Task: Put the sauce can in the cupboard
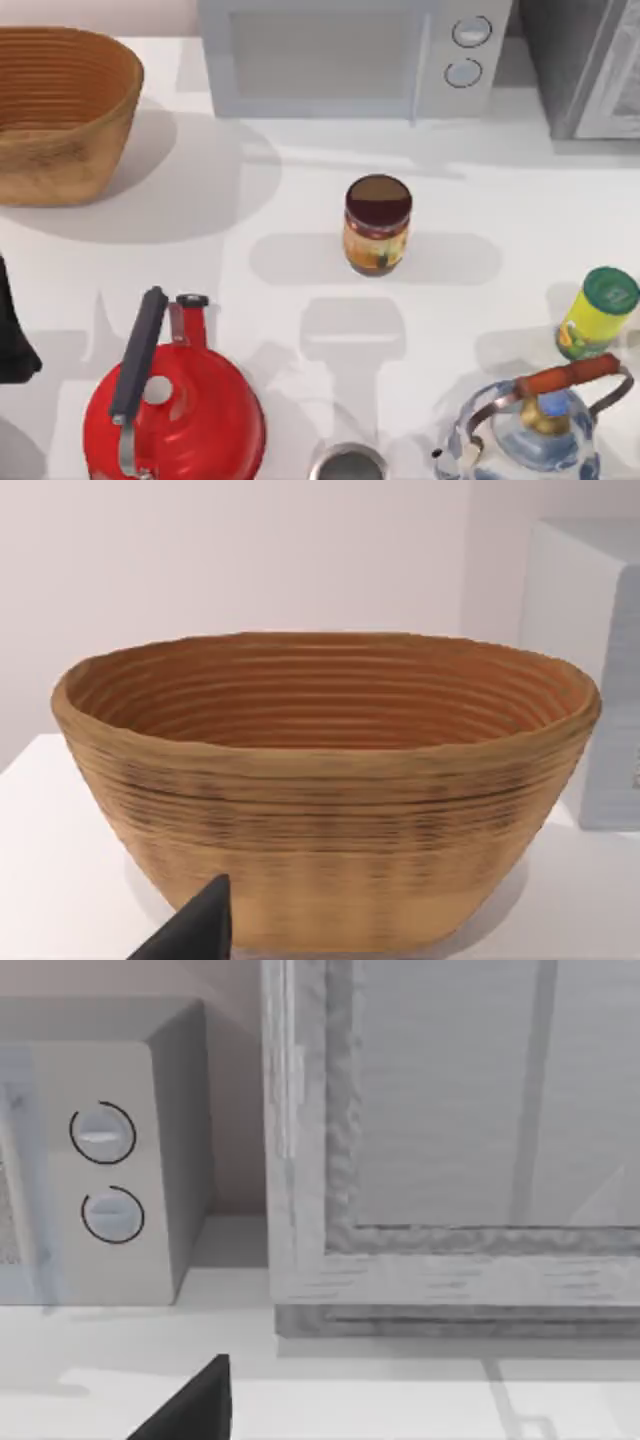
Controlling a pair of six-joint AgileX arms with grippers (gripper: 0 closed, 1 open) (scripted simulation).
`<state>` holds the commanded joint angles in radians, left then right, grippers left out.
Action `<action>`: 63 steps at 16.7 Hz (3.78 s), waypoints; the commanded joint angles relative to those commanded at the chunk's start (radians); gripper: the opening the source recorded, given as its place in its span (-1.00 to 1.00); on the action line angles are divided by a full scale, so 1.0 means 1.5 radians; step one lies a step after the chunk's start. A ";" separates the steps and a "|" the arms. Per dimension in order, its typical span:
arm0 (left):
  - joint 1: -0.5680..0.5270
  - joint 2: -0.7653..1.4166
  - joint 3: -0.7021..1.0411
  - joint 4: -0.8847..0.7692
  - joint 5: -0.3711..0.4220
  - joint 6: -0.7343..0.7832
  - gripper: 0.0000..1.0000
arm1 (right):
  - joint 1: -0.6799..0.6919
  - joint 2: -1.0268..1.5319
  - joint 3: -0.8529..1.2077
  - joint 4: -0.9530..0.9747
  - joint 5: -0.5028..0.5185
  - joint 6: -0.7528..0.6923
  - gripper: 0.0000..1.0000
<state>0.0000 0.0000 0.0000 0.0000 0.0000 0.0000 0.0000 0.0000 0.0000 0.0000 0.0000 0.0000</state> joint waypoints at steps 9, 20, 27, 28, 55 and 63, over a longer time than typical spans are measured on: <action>0.000 0.000 0.000 0.000 0.000 0.000 1.00 | 0.013 0.148 0.060 0.009 -0.078 -0.030 1.00; 0.000 0.000 0.000 0.000 0.000 0.000 1.00 | 0.044 0.701 0.351 0.096 -0.378 -0.199 1.00; 0.000 0.000 0.000 0.000 0.000 0.000 1.00 | 0.071 1.093 0.554 0.155 -0.597 -0.336 1.00; 0.000 0.000 0.000 0.000 0.000 0.000 1.00 | 0.075 1.144 0.580 0.162 -0.626 -0.355 1.00; 0.000 0.000 0.000 0.000 0.000 0.000 1.00 | 0.174 1.563 0.801 0.358 -0.813 -0.387 1.00; 0.000 0.000 0.000 0.000 0.000 0.000 1.00 | 0.203 1.601 0.809 0.432 -0.787 -0.338 1.00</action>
<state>0.0000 0.0000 0.0000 0.0000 0.0000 0.0000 0.3038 2.4019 1.2131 0.6473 -1.1804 -0.5069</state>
